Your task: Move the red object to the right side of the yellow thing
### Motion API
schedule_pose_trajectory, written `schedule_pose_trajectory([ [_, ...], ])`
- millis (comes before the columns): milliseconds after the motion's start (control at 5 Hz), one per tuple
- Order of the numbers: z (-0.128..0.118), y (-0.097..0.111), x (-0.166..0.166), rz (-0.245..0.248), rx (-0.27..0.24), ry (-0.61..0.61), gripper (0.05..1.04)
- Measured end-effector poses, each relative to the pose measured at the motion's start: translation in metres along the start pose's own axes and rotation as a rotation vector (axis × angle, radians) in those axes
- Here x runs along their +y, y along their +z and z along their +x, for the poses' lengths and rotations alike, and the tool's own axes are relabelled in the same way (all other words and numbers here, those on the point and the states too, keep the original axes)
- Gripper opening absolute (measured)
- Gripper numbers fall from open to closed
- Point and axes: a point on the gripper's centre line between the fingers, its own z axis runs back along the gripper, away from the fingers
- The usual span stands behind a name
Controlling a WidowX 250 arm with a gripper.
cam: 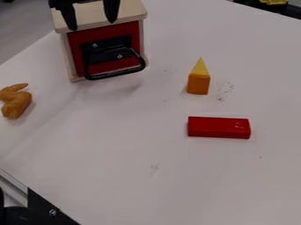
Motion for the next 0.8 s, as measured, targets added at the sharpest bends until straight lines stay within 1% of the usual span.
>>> schedule_pose_trajectory([
  [200,-0.005,-0.01,0.002,0.02,0.031,-0.004,0.995],
  [400,-0.012,-0.012,0.002,0.064,0.032,-0.011,0.995],
  [600,-0.027,-0.012,-0.006,0.102,0.03,0.118,0.995],
  [800,-0.052,-0.001,-0.014,0.074,0.094,0.371,0.995],
])
